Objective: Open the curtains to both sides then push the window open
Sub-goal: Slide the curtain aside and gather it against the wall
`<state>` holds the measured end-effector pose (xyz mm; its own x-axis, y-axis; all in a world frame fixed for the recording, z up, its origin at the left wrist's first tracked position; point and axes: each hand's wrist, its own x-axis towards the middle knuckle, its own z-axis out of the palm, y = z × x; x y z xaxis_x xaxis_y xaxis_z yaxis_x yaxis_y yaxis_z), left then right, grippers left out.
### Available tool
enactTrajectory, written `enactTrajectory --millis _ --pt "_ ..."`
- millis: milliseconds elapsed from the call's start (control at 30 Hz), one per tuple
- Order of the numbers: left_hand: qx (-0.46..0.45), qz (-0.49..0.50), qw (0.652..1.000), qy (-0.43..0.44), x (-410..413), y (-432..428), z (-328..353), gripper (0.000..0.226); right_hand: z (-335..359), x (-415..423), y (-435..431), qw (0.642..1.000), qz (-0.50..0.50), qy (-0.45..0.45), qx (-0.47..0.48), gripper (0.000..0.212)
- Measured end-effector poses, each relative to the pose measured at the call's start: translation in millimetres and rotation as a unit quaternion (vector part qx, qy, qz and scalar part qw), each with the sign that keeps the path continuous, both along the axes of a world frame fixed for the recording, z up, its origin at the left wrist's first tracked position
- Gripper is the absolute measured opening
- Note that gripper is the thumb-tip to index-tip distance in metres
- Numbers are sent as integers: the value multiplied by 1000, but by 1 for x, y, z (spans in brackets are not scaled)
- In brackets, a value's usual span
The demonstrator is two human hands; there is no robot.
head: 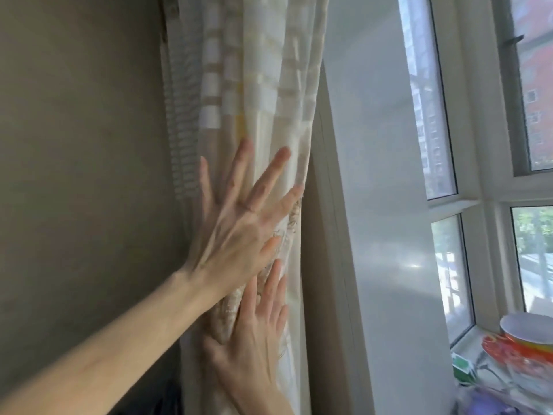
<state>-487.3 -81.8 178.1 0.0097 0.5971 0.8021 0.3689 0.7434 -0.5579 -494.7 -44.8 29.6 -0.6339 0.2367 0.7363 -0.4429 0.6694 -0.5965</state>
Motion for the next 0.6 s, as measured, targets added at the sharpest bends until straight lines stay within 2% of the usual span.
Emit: enactTrajectory --millis 167,367,600 --pt "-21 89 996 25 -29 4 14 73 7 -34 6 1000 12 26 11 78" --pt "30 155 987 -10 -81 -11 22 70 22 -62 9 997 63 17 38 101" --pt "32 182 983 2 -145 -28 38 71 43 -112 -2 995 82 -6 53 103"
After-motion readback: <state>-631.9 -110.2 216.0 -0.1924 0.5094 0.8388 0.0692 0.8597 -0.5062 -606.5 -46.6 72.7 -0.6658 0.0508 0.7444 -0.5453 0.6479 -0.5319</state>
